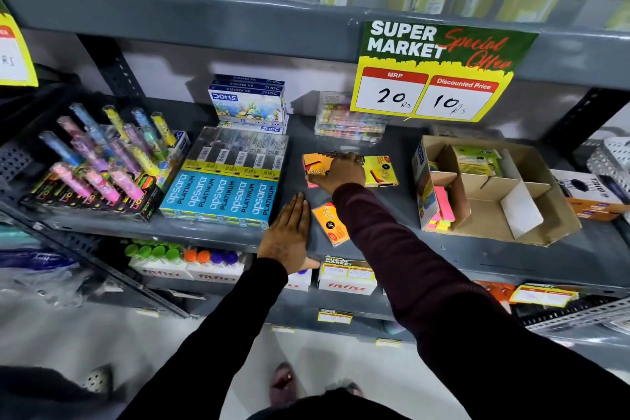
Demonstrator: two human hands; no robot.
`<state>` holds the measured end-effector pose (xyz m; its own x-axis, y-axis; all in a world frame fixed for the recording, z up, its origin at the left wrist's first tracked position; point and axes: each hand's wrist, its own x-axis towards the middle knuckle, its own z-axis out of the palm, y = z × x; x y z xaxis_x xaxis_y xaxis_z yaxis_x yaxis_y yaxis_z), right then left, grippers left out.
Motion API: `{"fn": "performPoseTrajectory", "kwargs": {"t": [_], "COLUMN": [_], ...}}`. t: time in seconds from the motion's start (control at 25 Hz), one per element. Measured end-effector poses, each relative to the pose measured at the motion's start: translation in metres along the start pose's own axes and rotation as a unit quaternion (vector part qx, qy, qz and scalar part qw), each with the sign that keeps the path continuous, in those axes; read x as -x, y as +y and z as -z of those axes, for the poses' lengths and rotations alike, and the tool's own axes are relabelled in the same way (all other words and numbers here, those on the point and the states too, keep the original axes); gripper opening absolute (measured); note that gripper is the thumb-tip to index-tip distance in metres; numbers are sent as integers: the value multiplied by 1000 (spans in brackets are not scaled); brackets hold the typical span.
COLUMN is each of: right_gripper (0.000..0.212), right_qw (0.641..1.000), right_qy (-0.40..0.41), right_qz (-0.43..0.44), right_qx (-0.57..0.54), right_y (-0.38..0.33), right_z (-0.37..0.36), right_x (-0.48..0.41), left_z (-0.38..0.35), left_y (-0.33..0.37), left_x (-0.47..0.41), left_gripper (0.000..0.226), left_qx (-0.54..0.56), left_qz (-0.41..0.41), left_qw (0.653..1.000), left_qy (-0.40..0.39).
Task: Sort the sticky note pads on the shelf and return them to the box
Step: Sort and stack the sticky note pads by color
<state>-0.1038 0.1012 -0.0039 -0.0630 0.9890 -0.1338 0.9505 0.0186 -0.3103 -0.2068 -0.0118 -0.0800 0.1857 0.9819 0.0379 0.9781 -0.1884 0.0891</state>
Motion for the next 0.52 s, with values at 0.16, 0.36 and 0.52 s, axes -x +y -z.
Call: {"fn": "performPoseTrajectory", "kwargs": {"t": [0.16,0.36,0.52], "right_gripper": [80,70,86], "right_qw": [999,998,999], "right_qy": [32,49,35], "right_qz": [8,31,22], "right_qx": [18,-34,9], "right_y": [-3,21,39], "right_z": [2,-3,-27], "right_x": [7,70,99], "left_z": [-6,-5,-7], "left_y": [-3,-7,-6], "left_x": [-3,-3,-4], "left_gripper": [72,116,117], "left_qx": [34,20,-21], "left_qz": [2,-13,13], "left_qw": [999,999,999], "left_qy": [-8,-34,-43]}}
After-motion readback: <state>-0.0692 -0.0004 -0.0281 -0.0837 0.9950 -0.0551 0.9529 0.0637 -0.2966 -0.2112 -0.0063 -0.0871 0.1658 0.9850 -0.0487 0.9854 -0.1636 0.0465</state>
